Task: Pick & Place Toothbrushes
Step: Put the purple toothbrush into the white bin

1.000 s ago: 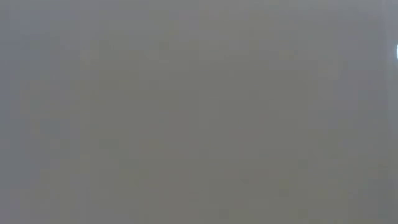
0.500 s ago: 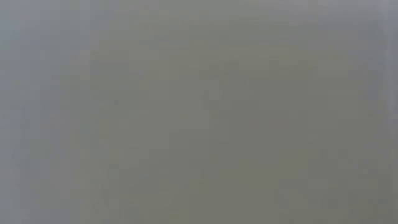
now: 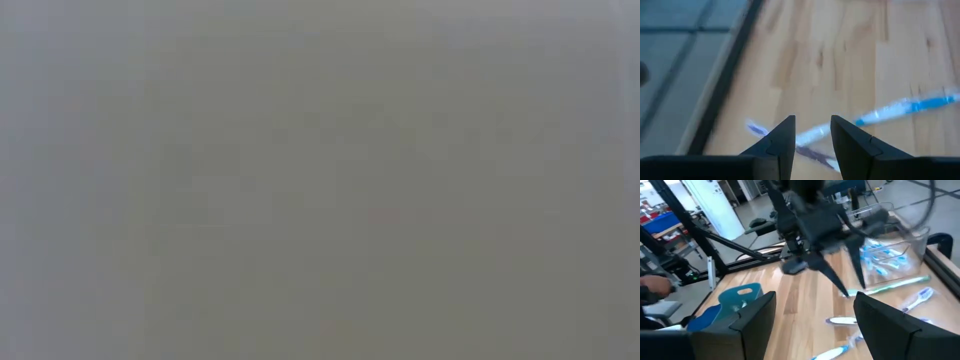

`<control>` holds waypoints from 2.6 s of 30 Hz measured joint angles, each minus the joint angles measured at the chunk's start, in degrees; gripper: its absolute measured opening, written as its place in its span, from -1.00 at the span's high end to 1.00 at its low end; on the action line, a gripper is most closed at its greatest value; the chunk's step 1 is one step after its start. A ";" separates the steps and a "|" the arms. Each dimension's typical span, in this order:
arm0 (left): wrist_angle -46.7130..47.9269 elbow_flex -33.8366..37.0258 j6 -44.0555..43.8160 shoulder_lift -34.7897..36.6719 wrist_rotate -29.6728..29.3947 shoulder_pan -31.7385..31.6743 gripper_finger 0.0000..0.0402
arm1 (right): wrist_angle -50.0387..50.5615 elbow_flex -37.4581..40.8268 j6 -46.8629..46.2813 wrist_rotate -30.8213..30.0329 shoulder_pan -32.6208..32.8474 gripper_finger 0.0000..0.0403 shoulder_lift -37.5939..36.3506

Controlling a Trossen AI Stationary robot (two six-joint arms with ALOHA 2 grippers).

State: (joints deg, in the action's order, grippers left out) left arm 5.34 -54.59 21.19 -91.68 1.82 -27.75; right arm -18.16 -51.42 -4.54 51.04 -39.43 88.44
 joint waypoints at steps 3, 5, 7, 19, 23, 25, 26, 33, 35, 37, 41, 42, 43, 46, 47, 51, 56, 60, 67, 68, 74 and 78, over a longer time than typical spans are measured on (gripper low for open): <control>-0.26 0.04 -0.61 4.85 -2.48 1.70 0.41 | -2.52 0.02 0.03 -0.11 1.73 -0.29 0.00; -0.72 0.11 -2.53 8.44 -2.56 2.06 0.41 | -4.85 0.02 0.04 -0.08 3.21 -0.29 -0.02; -2.46 1.18 -5.10 11.88 -2.43 2.21 0.41 | -5.93 0.02 0.00 -0.11 4.91 -0.29 -0.02; -18.04 18.85 -11.03 27.47 -1.54 2.06 0.41 | -9.69 0.04 6.93 -2.12 13.33 -0.29 -0.30; -22.14 22.73 -11.26 29.18 -1.49 2.01 0.41 | -8.92 -1.42 0.74 -16.47 13.87 -0.29 -0.06; -22.69 23.81 -11.37 29.75 -1.44 2.02 0.41 | -8.28 -2.95 -3.18 -21.32 13.46 -0.29 1.40; -22.77 24.11 -11.41 29.89 -1.41 2.00 0.41 | -7.14 -3.32 -5.28 -21.74 13.09 -0.29 2.06; -23.12 26.41 -13.88 30.06 -1.40 2.07 0.41 | 1.74 -12.33 -13.97 -20.28 13.20 -0.29 11.45; -23.20 27.08 -14.19 30.05 -1.39 2.08 0.41 | 7.43 -15.87 -13.95 -19.92 13.66 -0.29 14.06; -23.36 27.74 -14.21 30.05 -1.39 2.08 0.41 | 12.54 -19.38 -12.97 -19.68 14.01 -0.29 15.88; -23.41 28.93 -14.22 30.05 -1.39 2.08 0.41 | 22.47 -25.09 -10.88 -19.54 14.35 -0.29 18.08; -23.42 29.09 -14.34 30.05 -1.39 2.08 0.41 | 24.67 -26.32 -10.58 -19.56 14.30 -0.29 18.44; -23.45 29.24 -14.57 30.05 -1.38 2.08 0.41 | 25.80 -27.59 -10.49 -19.64 14.24 -0.29 18.76; -23.47 29.56 -14.65 30.05 -1.37 2.08 0.41 | 28.00 -30.20 -10.36 -21.36 13.95 -0.29 18.71; -23.42 29.62 -14.65 30.05 -1.37 2.08 0.41 | 28.48 -30.86 -10.22 -22.61 13.87 -0.29 18.71; -23.43 29.64 -15.64 30.05 -1.37 2.45 0.41 | 30.82 -33.05 -8.27 -27.76 13.87 -0.29 18.71; -23.43 29.64 -15.70 30.05 -1.36 3.41 0.41 | 34.69 -33.05 -9.11 -34.11 13.98 -0.29 18.71; -23.45 29.64 -15.71 30.05 -1.35 3.95 0.41 | 36.33 -32.81 -9.66 -36.10 14.46 -0.29 18.71; -24.21 29.64 -17.20 30.05 -1.35 4.92 0.41 | 32.28 -32.98 -9.64 -37.00 16.29 -0.29 21.40; -24.40 29.64 -17.22 30.05 -1.35 5.00 0.41 | 33.07 -32.67 -10.24 -37.04 16.15 -0.29 22.19; -24.73 29.64 -17.62 30.05 -1.34 6.20 0.41 | 34.62 -34.18 -12.85 -37.18 15.48 -0.29 27.62; -24.73 29.64 -17.64 30.16 -1.35 6.50 0.41 | 33.66 -34.34 -13.66 -38.24 15.42 -0.29 28.68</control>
State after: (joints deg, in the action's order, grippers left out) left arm -19.40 -24.95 3.56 -61.52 0.47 -21.26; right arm 15.51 -85.76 -18.19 12.80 -24.01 117.12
